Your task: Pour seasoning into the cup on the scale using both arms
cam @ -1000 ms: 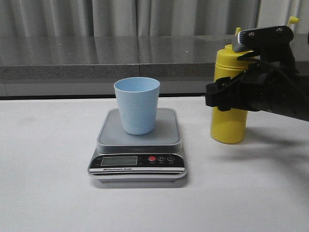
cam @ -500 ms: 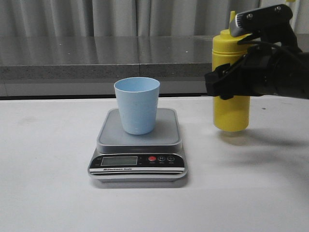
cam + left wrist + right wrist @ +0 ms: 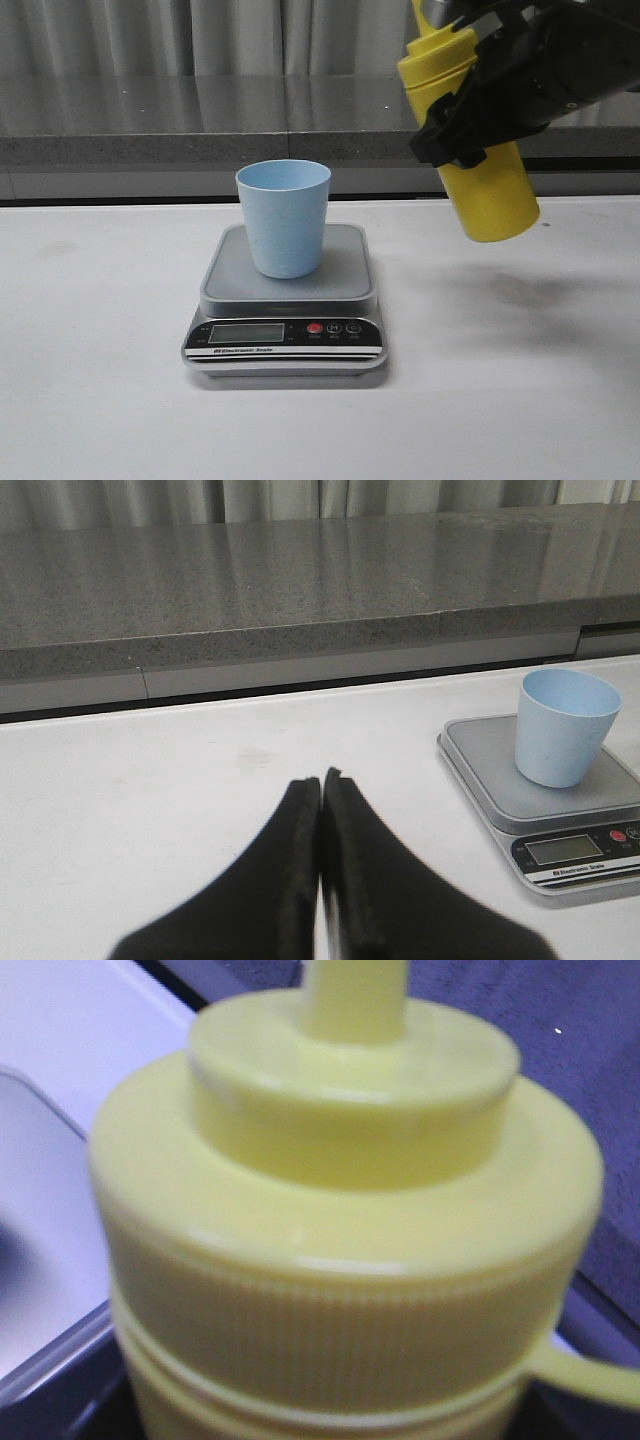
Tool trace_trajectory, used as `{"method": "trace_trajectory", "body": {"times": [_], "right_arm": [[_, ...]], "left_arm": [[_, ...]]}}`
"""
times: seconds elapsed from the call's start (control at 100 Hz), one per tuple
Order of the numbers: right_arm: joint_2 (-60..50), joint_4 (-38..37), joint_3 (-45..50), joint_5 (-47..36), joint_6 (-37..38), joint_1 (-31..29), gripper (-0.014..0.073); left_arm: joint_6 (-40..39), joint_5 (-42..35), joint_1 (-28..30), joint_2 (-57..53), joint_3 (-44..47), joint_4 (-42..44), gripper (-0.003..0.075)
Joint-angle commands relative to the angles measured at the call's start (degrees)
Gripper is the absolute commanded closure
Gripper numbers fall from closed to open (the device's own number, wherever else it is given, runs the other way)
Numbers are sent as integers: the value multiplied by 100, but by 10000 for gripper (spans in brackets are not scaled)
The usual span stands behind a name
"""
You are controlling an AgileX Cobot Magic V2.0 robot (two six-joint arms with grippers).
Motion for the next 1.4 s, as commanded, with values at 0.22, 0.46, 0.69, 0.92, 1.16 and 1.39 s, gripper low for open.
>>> {"method": "trace_trajectory", "body": {"times": [0.22,0.46,0.69,0.92,1.16,1.39], "right_arm": [[-288,-1851,-635,193,-76,319,232],[-288,-2915,-720,1056,-76,660,232],[-274,-3851,-1098,1760,-76,929,233],[-153,-4811,-1158,1960,-76,941,233],[159,-5566,-1177,2178,-76,942,233],[236,-5921,-1342,2439,-76,970,233]], "left_arm": [[-4,-429,-1,73,-148,-96,740],[-4,-429,-1,73,-148,-96,740],[-4,-429,-1,73,-148,-96,740],[-4,-429,-1,73,-148,-96,740],[-4,-429,-1,73,-148,-96,740],[-4,-429,-1,73,-148,-96,740]]}}
